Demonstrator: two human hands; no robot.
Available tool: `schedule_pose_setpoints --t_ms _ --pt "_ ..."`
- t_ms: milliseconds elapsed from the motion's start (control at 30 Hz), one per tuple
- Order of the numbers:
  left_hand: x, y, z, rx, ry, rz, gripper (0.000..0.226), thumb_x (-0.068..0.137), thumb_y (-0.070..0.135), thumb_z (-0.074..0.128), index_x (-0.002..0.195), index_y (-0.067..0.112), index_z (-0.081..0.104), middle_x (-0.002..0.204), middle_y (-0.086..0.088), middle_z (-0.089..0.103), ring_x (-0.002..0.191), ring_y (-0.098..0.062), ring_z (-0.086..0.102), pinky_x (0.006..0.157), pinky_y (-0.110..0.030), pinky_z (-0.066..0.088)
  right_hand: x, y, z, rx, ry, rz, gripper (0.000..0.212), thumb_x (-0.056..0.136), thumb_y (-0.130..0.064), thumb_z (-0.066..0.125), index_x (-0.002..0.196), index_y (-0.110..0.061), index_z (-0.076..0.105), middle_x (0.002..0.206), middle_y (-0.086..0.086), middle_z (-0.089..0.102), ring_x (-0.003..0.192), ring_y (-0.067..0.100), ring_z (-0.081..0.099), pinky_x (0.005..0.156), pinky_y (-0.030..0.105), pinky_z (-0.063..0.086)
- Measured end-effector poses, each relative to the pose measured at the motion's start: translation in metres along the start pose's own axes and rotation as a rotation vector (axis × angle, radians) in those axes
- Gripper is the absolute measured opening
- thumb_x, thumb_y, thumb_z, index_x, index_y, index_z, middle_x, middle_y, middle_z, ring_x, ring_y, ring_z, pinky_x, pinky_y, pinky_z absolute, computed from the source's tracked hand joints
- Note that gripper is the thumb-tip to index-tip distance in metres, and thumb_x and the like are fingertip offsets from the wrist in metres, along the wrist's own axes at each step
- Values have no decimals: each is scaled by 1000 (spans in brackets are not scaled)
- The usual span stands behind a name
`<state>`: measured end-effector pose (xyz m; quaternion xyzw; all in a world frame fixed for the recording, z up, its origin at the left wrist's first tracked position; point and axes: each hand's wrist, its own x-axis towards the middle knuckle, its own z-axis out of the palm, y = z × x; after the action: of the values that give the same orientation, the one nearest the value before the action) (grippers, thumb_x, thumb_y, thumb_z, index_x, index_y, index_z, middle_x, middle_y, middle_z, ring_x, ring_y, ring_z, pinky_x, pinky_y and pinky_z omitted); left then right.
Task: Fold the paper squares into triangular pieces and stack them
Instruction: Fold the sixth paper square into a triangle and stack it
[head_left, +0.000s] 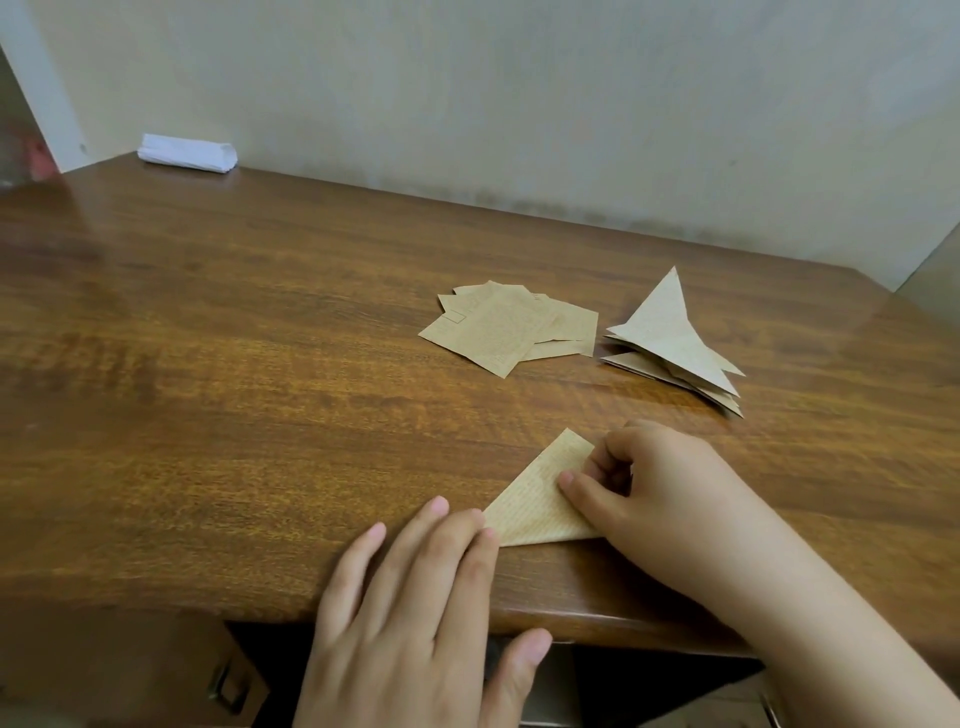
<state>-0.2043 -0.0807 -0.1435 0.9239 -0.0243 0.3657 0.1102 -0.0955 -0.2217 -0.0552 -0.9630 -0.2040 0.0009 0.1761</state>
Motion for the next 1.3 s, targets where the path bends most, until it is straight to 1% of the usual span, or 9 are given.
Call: schedule_pose_setpoints --t_ms 233,400,533,567,600,667,933,1133,1300 --pt "-6 0 -8 -92 -19 -54 57 94 53 28 97 21 75 112 5 67 118 -15 49 101 -47 28 -9 1 0 -55 20 -62 20 86 -49 54 79 -30 53 83 -13 51 78 3 48 63 17 36" --pt "-21 19 -32 -384 198 -432 10 76 47 53 72 40 59 81 17 50 71 -14 50 73 -26 40 -27 0 2 -51 52 -70 22 86 -50 52 77 -30 50 83 -13 50 77 4 50 71 23 43" --pt "-14 29 -43 -987 -221 -1021 47 43 64 74 64 22 72 62 4 70 54 -8 63 58 -19 46 -41 -1 1 -30 45 -110 21 86 -49 53 74 -32 49 81 -15 49 74 -2 46 64 17 38" --pt "-8 32 -52 -1191 -339 -1096 59 63 -1 16 68 15 73 66 -3 72 59 -15 68 61 -27 50 -44 -1 1 -29 47 -121 22 85 -50 53 73 -32 48 81 -15 48 74 -1 47 64 17 38" --pt "-7 34 -57 -1300 -434 -1172 105 -4 65 32 74 8 73 70 -10 73 63 -23 70 64 -34 52 -47 -1 2 -26 54 -131 22 84 -50 53 72 -32 48 80 -15 48 73 1 48 64 18 38" --pt "3 34 -55 -1458 -393 -1252 60 43 45 70 82 -1 69 74 -17 73 64 -29 70 64 -37 53 -53 -1 4 -6 72 -154 23 80 -50 54 70 -32 47 78 -13 49 70 2 48 63 19 38" --pt "-7 39 -33 -1230 -153 -1150 20 79 5 70 60 11 74 60 -14 70 56 -22 70 50 -21 54 -75 10 13 128 175 -290 26 73 -60 49 75 -34 51 80 -19 45 73 0 49 60 20 43" --pt "-4 16 -60 -1048 -322 -673 28 53 53 66 69 32 73 66 3 71 64 -6 68 66 -23 52 -72 12 -17 -5 157 -471 65 64 -73 55 123 -46 49 127 -26 42 122 5 35 93 37 32" --pt "11 5 -69 -997 -346 -545 33 54 56 61 73 32 72 69 5 71 66 -4 67 68 -21 50 -69 -4 -42 176 -273 -290 32 59 -57 78 84 -48 60 82 -29 61 74 -9 56 65 9 44"
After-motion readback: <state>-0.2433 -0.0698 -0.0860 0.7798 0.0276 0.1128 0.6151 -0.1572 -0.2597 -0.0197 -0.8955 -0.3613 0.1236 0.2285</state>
